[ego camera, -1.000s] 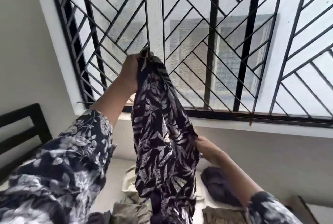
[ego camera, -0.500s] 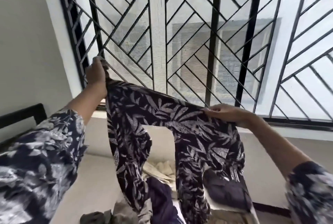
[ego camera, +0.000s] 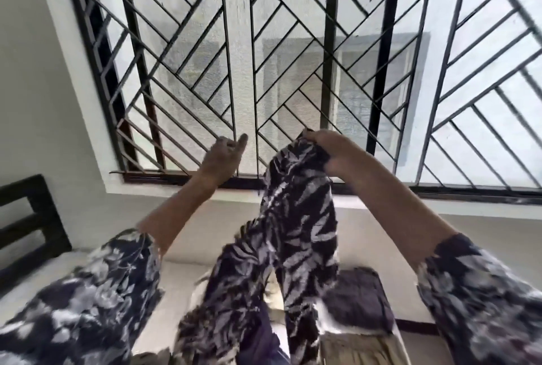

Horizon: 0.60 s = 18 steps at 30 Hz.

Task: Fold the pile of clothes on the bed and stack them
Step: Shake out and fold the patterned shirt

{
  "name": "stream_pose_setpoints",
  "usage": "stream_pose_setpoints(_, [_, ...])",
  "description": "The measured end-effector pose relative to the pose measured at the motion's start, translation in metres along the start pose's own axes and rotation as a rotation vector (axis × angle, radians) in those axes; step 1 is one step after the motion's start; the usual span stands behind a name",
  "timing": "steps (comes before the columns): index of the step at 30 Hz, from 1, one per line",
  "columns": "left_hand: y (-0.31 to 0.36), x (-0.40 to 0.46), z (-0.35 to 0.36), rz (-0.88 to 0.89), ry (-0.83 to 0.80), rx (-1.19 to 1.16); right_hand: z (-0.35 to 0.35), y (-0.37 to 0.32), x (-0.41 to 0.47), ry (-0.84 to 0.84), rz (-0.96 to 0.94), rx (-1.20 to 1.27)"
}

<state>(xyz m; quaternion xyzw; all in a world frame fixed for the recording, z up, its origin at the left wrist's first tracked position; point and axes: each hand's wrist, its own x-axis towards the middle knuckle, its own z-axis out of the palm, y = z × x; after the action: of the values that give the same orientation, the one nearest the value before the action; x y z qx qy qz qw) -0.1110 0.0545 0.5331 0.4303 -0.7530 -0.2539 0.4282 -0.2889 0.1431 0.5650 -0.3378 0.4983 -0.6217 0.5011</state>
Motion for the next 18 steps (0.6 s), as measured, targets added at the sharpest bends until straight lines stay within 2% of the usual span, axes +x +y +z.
stream_pose_setpoints(2, [0.008, -0.026, 0.007, -0.056, -0.2, -0.132, 0.007, 0.005, 0.005, 0.037, 0.013, 0.009])
stream_pose_setpoints(4, [0.006, -0.05, 0.011, -0.004, -0.398, -0.149, 0.01, 0.013, 0.01, 0.053, 0.026, 0.018])
stream_pose_setpoints(6, [-0.009, -0.064, 0.018, 0.069, -0.473, -0.138, 0.015, 0.017, 0.012, 0.096, -0.001, 0.007])
stream_pose_setpoints(8, [-0.03, -0.072, 0.03, 0.065, -0.444, -0.129, 0.013, 0.015, 0.016, 0.077, -0.07, 0.043])
stream_pose_setpoints(10, [-0.046, -0.082, 0.047, -0.011, -0.44, -0.127, 0.008, 0.009, 0.01, 0.082, -0.097, 0.019])
stream_pose_setpoints(12, [-0.049, -0.093, 0.061, -0.146, -0.452, -0.275, 0.002, 0.01, 0.008, 0.078, -0.143, -0.106])
stream_pose_setpoints(14, [-0.039, -0.084, 0.061, -0.227, -0.377, -0.507, -0.012, 0.014, 0.015, 0.044, -0.191, -0.24])
stream_pose_setpoints(16, [-0.023, -0.058, 0.047, -0.233, -0.23, -0.623, -0.026, 0.018, 0.023, 0.137, -0.029, -0.119])
stream_pose_setpoints(18, [-0.004, -0.03, 0.029, -0.239, -0.121, -0.572, -0.045, 0.024, 0.025, 0.238, 0.038, -0.337])
